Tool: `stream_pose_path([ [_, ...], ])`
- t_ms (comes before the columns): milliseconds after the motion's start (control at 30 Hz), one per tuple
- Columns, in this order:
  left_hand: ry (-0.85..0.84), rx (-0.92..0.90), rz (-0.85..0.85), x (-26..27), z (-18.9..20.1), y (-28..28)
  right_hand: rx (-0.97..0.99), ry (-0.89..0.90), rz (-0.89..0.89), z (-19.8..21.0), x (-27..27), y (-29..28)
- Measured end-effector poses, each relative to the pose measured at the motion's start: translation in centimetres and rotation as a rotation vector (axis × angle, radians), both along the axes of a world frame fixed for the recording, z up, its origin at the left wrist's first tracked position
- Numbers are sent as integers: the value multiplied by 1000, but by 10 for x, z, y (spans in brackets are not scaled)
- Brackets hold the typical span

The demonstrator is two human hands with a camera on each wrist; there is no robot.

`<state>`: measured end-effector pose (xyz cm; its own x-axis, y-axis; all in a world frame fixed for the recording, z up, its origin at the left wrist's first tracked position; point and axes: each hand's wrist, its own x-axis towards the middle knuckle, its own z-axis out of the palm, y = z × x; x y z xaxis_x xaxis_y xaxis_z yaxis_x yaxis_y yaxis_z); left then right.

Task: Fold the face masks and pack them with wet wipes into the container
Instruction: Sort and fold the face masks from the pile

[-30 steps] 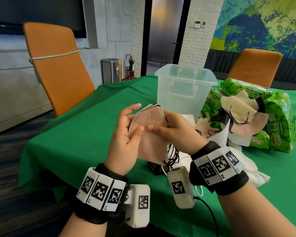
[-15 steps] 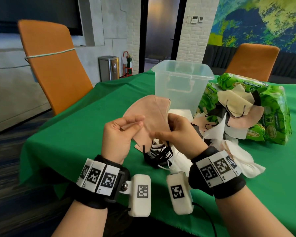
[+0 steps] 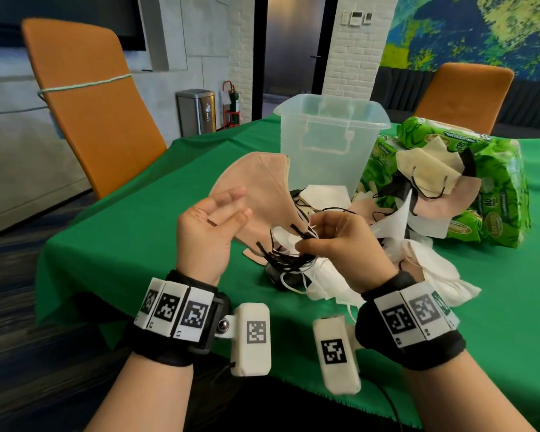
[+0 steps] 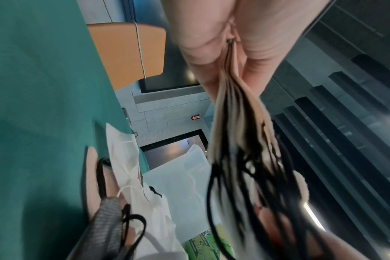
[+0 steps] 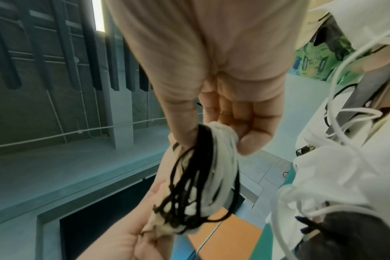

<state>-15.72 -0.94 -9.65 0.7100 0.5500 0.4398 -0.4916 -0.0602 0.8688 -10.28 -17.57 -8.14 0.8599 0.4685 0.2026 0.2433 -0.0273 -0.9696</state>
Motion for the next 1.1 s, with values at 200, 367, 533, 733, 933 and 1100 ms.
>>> stream_pose_path([
  [200, 32, 50, 49, 0, -1, 11, -87, -38, 23, 0, -2, 4],
  [367, 34, 91, 49, 3, -2, 11, -148, -43, 47, 19, 6, 0],
  [533, 29, 192, 63, 4, -2, 16, -120, 39, -24, 42, 42, -7],
  [733, -1, 186, 105, 3, -3, 19, -686, -230, -132, 49, 100, 0],
  [933, 9, 158, 114, 5, -4, 17, -1429, -309, 30, 27, 123, 16],
  [1100, 24, 151, 98, 7, -4, 16, -1611, -246, 89, 11, 133, 14],
])
